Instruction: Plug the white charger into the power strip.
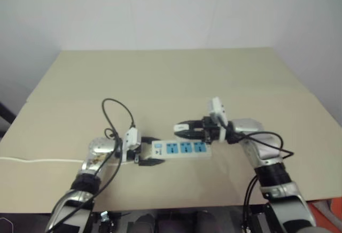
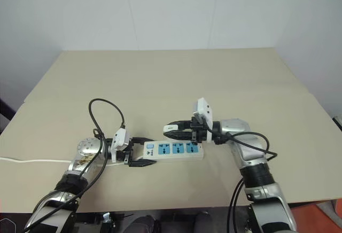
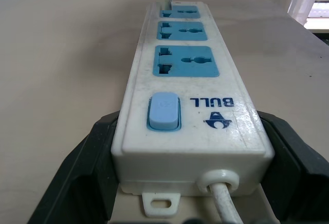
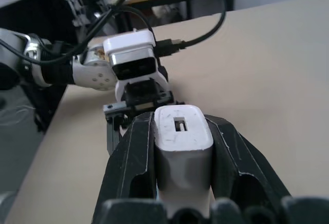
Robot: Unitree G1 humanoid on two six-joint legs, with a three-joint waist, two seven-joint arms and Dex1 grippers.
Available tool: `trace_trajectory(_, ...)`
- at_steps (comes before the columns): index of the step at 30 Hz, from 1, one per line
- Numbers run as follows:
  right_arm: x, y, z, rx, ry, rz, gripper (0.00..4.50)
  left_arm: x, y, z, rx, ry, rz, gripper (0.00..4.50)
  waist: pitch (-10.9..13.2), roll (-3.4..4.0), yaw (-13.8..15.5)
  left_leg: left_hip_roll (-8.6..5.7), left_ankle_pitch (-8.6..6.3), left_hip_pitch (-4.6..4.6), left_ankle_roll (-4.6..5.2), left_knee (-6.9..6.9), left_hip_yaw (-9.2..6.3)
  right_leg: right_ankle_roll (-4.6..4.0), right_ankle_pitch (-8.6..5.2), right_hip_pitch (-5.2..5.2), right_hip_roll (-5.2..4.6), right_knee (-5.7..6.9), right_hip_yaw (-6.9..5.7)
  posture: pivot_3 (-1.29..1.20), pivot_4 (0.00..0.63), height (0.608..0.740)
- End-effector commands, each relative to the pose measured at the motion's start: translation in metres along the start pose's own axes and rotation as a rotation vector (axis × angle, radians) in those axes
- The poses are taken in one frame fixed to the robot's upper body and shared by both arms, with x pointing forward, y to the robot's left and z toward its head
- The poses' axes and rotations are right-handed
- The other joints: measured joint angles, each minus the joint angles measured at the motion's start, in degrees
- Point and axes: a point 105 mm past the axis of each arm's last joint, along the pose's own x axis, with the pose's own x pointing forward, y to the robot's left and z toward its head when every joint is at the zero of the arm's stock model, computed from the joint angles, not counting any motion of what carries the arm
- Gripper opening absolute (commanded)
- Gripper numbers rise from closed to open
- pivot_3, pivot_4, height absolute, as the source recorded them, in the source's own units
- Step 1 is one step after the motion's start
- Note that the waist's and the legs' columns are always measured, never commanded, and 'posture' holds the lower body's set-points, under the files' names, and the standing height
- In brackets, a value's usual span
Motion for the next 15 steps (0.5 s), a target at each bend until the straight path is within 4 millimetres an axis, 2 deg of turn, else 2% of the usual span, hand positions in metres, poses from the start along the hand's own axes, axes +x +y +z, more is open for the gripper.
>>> trace_trajectory(1,0.004,-0.002,0.008,-0.019,-0.055,0.030,1.12,0.003,-0.004,-0.001,-0.002,0.009,-0.023,3.29,0.0,0.00,0.2,0.00,0.00,0.00,0.00,0.00,-0.01,0.00,0.00,0.00,0.00,0.00,-0.01,0.00,0.150,0.740)
trace_trajectory(6,0.007,-0.001,0.011,-0.034,-0.109,0.044,1.12,0.003,-0.001,0.000,-0.003,0.012,-0.021,3.29,0.0,0.01,0.1,0.00,0.03,-0.01,-0.05,-0.01,-0.01,0.00,0.00,-0.01,0.00,0.00,-0.01,0.00,0.150,0.740)
trace_trajectory(15,0.010,0.001,-0.001,-0.033,-0.100,0.054,1.12,0.005,-0.003,0.001,-0.019,-0.005,-0.024,3.29,0.0,0.01,0.1,-0.01,0.02,0.00,-0.04,-0.02,-0.01,0.00,0.00,-0.02,0.00,0.01,-0.01,0.00,0.150,0.740)
